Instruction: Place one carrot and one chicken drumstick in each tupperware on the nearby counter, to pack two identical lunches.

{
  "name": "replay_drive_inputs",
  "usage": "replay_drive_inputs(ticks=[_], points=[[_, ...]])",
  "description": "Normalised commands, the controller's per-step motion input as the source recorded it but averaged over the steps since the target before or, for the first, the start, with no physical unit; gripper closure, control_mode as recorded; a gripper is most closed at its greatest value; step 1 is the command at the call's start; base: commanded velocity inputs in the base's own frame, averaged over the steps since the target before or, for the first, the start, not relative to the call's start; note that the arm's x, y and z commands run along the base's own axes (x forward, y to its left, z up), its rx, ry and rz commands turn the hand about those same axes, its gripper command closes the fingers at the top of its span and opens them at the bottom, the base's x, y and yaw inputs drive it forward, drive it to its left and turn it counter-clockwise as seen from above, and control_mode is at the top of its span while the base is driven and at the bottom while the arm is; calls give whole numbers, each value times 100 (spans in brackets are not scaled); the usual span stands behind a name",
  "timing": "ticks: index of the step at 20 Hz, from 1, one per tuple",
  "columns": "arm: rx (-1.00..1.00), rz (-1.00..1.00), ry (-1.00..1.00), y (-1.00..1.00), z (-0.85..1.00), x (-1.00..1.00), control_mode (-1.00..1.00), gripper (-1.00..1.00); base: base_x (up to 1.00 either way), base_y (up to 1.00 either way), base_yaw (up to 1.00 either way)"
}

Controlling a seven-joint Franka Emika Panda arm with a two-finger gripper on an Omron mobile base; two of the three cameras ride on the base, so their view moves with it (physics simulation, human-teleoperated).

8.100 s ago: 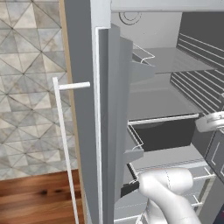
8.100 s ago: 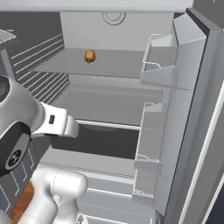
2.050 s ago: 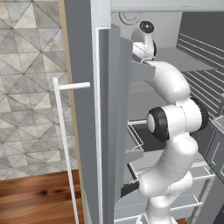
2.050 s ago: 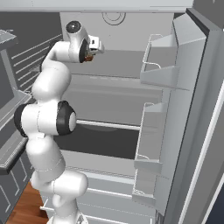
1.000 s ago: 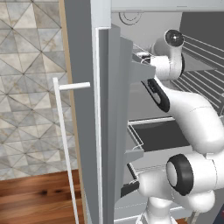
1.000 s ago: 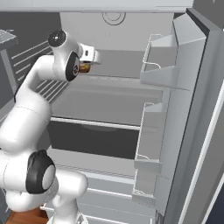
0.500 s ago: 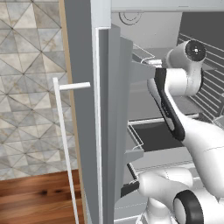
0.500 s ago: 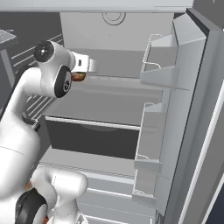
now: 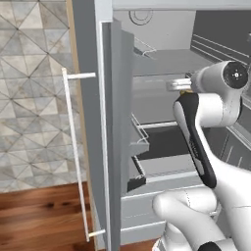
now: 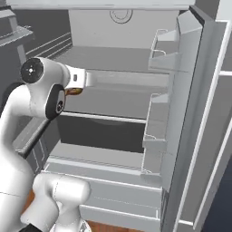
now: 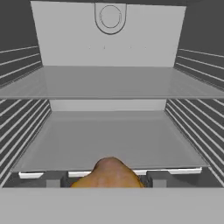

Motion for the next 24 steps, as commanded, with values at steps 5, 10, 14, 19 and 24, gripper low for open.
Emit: replay_drive_inputs(ticks=[5,10,14,19,24], points=[[0,0,0,0,0,0,100,100,-97,0,0],[0,0,0,0,0,0,100,100,-100,0,0],[0,0,0,0,0,0,100,100,-100,0,0],[0,0,0,0,0,0,100,100,-100,0,0],[0,0,0,0,0,0,100,100,-100,0,0]])
